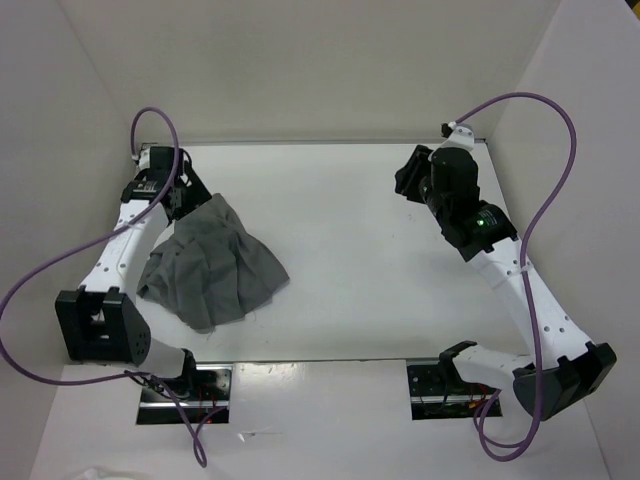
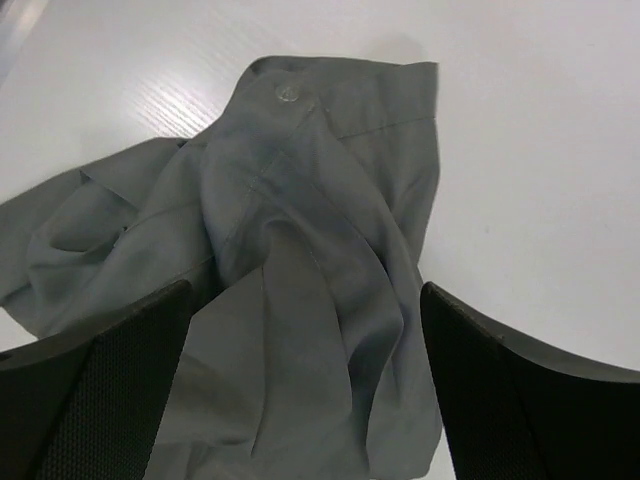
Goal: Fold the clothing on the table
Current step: Move the skirt to the center of the board, then flatten the skirt out
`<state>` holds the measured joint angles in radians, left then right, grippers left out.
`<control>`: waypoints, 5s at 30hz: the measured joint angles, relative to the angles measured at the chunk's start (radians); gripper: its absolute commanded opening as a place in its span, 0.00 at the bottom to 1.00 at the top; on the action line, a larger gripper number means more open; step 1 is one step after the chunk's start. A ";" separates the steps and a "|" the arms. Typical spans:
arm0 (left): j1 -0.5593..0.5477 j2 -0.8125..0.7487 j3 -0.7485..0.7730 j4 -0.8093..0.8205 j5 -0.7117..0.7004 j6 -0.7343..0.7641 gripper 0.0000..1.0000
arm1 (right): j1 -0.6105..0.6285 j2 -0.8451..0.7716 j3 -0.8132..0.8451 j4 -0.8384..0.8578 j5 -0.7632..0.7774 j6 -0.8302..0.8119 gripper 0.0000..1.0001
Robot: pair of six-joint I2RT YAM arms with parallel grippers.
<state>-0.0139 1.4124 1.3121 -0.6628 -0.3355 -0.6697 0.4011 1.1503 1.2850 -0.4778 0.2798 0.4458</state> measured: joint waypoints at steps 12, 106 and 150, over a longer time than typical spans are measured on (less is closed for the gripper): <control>0.037 0.409 0.122 -0.007 0.024 -0.176 0.61 | 0.000 0.006 0.001 0.006 -0.015 -0.018 0.47; 0.103 0.615 0.136 0.341 0.767 -0.122 0.00 | 0.070 0.421 0.145 -0.047 -0.401 -0.270 0.54; 0.188 0.639 0.120 0.299 0.842 -0.009 0.00 | 0.575 0.892 0.307 0.012 -0.166 -0.625 0.00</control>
<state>0.1738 2.0510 1.4322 -0.3634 0.5068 -0.6788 0.9756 2.0422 1.5917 -0.4660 0.1143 -0.1791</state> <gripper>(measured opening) 0.018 0.023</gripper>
